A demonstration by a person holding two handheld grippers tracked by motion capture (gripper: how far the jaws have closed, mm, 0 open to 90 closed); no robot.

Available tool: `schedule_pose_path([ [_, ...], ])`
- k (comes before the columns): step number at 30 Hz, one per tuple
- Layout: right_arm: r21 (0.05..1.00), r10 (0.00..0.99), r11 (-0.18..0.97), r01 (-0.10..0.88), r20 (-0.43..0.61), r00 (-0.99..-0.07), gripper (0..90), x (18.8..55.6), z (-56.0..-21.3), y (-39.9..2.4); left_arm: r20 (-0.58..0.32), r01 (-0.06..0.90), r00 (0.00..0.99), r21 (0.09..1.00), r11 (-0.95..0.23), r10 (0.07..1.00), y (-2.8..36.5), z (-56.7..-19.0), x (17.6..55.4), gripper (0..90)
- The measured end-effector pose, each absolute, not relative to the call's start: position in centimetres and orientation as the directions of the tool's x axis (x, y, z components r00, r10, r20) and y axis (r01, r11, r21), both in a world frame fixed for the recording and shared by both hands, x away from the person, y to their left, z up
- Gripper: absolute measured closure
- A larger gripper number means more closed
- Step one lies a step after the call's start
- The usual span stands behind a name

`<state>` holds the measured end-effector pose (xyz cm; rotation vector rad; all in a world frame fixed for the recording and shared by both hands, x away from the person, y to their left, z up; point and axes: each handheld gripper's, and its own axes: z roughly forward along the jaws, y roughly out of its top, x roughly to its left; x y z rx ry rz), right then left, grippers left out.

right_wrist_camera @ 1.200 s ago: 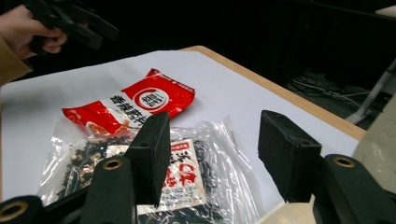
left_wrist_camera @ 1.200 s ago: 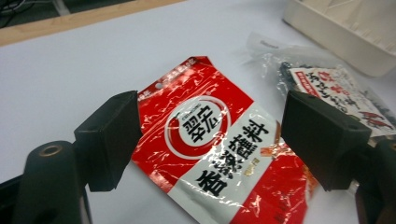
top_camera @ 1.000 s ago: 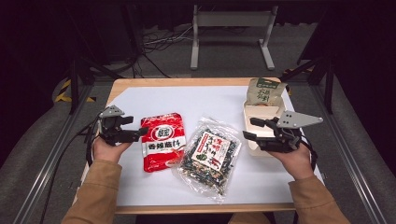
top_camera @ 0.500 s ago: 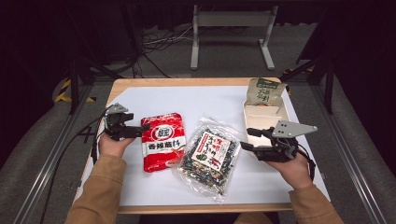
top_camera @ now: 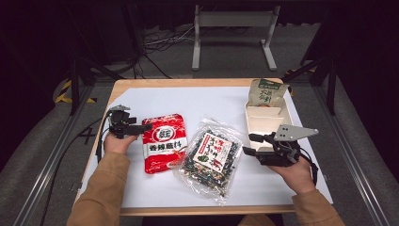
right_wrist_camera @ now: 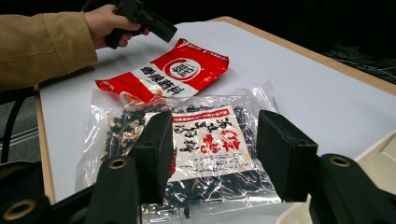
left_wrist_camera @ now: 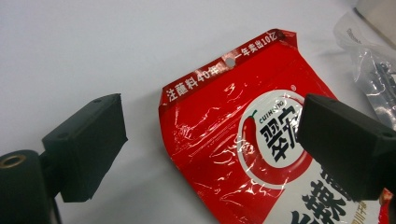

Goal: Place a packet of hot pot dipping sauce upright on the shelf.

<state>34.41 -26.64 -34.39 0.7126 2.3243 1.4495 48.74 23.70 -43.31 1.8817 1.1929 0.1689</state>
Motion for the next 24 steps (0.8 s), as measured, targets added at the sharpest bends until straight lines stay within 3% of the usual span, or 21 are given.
schedule_pose_path([
  [18, 0.896, 0.531, 0.368, 0.248, 0.016, -0.847, 46.7, 34.6, -34.7, -26.2, -0.358, 0.715, 0.518, 0.68, -0.164, 0.777, 22.7, -45.0, 49.8, 15.1],
  [24, 0.902, 0.519, 0.352, 0.249, 0.033, -0.854, 46.7, 34.5, -34.7, -26.3, -0.354, 0.726, 0.499, 0.669, -0.16, 0.791, 22.6, -45.0, 49.8, 25.2],
])
